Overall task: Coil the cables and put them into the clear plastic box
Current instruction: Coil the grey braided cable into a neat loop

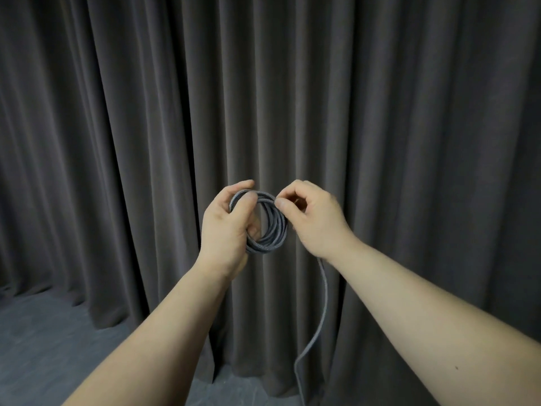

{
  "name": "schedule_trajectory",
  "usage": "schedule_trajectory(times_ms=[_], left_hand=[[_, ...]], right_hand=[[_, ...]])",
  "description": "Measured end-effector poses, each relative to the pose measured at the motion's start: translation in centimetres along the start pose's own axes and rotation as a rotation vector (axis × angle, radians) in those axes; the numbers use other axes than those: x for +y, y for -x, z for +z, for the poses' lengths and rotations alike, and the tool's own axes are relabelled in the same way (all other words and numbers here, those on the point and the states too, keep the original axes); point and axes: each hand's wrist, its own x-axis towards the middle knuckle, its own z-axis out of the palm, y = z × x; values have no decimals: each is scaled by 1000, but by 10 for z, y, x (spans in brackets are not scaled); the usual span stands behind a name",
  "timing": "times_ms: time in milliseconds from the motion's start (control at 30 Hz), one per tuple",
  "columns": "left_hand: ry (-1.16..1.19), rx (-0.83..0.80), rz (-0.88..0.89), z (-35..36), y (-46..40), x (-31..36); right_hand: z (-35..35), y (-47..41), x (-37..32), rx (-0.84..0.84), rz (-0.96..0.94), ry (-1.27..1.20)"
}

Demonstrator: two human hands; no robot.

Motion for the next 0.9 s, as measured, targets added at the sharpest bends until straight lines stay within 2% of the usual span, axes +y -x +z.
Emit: schedule_trajectory(times_ms=[67,167,267,333,467,533,733,900], left_hand=[[26,12,2,5,1,2],[46,-11,-24,8,3,5],[43,-46,-18,9,3,7],[50,-55,-10,7,1,8],[51,-63,24,3,-5,8],[9,-94,46,4,-6,8],[-122,-166,95,7,-2,5],[-246,-157,124,5,-1,0]], right_hand=[[-1,6,3,72,-117,132],[-1,12,8,169,-235,158],[-1,12,9,182,-331,165],[-2,13,6,131,-368,197],[-9,21,-4,-261,-258,257],[-8,22,-9,-375,-169,276],[4,18,-10,-284,-21,150],[6,14,-5,-312,20,142]])
